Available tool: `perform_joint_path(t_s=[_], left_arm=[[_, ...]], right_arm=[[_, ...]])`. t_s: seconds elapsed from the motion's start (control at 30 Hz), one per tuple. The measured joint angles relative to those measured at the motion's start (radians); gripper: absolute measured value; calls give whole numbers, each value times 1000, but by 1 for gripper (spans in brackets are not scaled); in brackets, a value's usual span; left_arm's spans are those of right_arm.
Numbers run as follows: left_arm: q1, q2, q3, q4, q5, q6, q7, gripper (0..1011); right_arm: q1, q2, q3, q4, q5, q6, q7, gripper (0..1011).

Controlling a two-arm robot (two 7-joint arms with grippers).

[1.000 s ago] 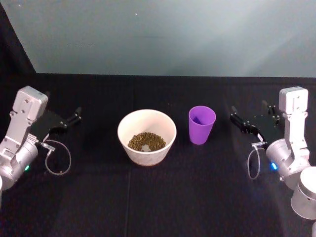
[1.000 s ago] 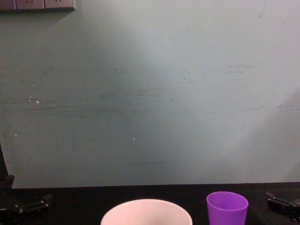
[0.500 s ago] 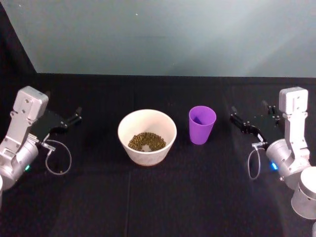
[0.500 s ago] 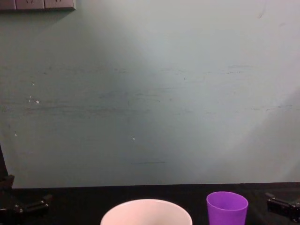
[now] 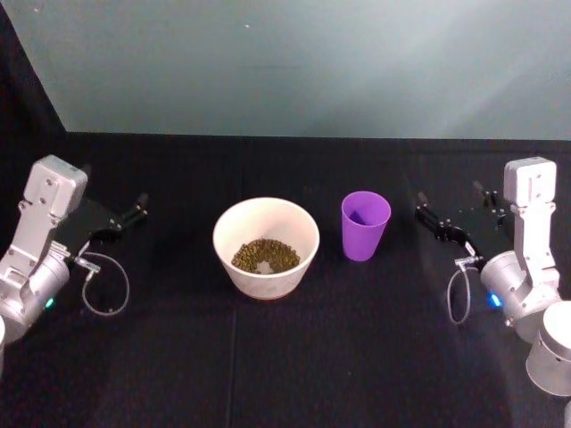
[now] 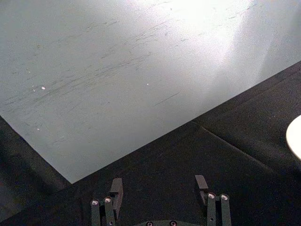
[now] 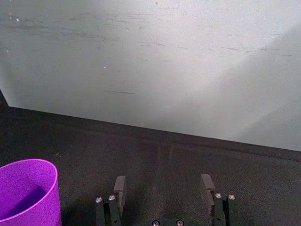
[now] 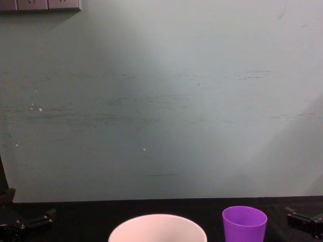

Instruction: Pick up the cup and pour the mung beans from the cup into the bowl.

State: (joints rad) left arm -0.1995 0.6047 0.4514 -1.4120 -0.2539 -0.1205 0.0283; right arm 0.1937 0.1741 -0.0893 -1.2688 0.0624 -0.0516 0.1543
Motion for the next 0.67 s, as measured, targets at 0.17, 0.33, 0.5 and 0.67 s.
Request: perform_joint_path(t_s=[0.17, 0.33, 0.5, 0.67], left_arm=[[0, 0, 0, 0, 0, 0, 0, 1000], [0, 0, 0, 0, 0, 0, 0, 1000], [0, 0, 0, 0, 0, 0, 0, 1000], [0, 0, 0, 0, 0, 0, 0, 1000]], right_arm=[[0, 0, 0, 0, 0, 0, 0, 1000], [0, 0, 0, 0, 0, 0, 0, 1002], [0, 0, 0, 0, 0, 0, 0, 1000], [0, 0, 0, 0, 0, 0, 0, 1000]])
